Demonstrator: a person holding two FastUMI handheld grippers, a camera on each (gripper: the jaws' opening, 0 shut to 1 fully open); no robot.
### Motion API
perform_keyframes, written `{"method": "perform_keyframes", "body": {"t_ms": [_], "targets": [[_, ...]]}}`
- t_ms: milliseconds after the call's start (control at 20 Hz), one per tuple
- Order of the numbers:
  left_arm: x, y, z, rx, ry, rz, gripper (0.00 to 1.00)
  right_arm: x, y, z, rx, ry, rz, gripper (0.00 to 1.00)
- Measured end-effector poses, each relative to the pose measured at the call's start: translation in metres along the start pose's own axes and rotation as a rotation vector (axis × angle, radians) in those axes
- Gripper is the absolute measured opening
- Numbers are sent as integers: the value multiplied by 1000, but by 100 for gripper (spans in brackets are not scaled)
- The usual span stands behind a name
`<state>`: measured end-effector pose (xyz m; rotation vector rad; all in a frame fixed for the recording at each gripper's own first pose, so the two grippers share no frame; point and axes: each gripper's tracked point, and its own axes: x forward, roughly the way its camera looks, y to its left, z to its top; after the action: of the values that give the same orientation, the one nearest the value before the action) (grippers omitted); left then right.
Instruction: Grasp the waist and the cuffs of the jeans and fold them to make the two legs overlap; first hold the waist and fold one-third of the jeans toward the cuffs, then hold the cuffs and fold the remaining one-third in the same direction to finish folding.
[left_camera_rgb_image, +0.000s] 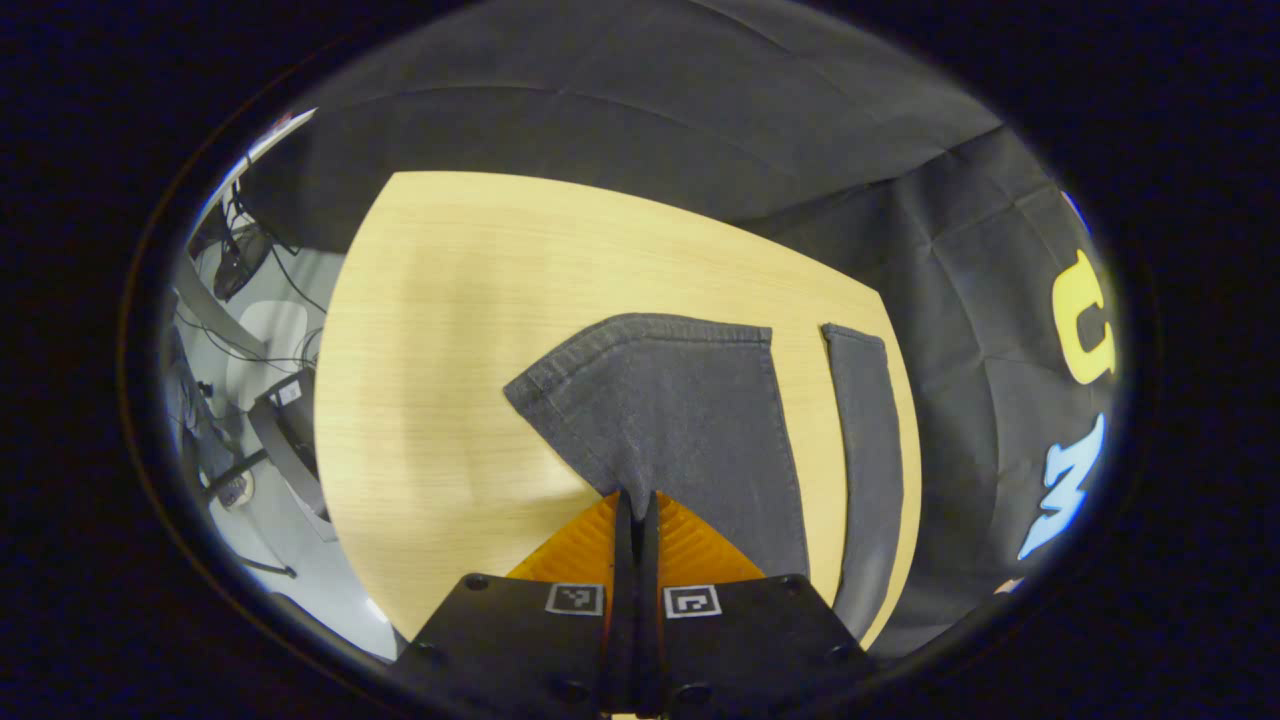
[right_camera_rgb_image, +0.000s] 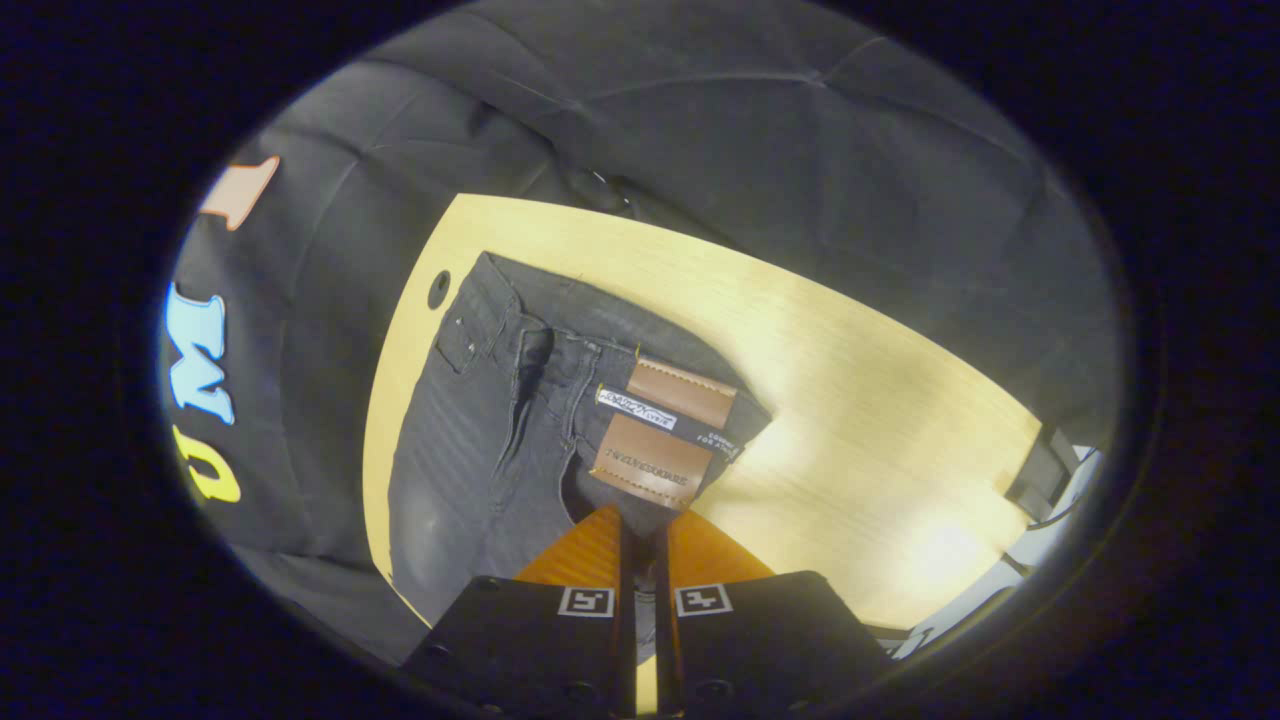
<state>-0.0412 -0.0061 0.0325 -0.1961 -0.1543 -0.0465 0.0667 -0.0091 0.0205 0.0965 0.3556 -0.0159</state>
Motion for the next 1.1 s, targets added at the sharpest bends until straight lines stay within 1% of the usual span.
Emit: {"method": "perform_keyframes", "body": {"t_ms": [100,250,300,400,450,500,550,600,700,750,850,900,950,1000,1050,1100], "targets": [[-20,12,4,-2,0,2,8,2,10,-1,13,17,7,7],[-40,17,12,-35,-4,-10,8,7,11,5,40,38,16,7],[-43,15,16,-43,-2,-13,8,12,11,5,42,45,19,7],[-45,-9,23,-21,-10,-37,8,12,17,2,53,54,35,7],[-47,-28,27,7,-19,-59,8,10,24,6,61,58,49,7],[-49,-52,31,33,-28,-91,8,1,24,1,71,63,66,7],[-48,-82,36,46,-37,-134,8,-2,29,2,87,70,84,7],[-49,-115,41,35,-39,-183,8,-10,41,5,112,79,108,7],[-53,-186,52,-25,-38,-277,8,-19,75,19,170,100,173,7],[-51,-222,56,-22,-30,-319,8,-19,89,27,193,104,200,7],[-50,-290,60,55,-31,-383,8,-22,123,48,208,103,249,7],[-43,-324,64,106,-48,-410,8,-16,138,62,191,84,265,7],[-22,-354,65,157,-80,-403,8,-5,153,78,198,61,273,7],[19,-378,60,186,-70,-317,7,11,170,97,240,49,286,7],[57,-385,55,174,-60,-213,7,25,188,116,323,44,305,7],[102,-378,44,169,-24,-83,7,46,209,132,413,59,341,7]]}}
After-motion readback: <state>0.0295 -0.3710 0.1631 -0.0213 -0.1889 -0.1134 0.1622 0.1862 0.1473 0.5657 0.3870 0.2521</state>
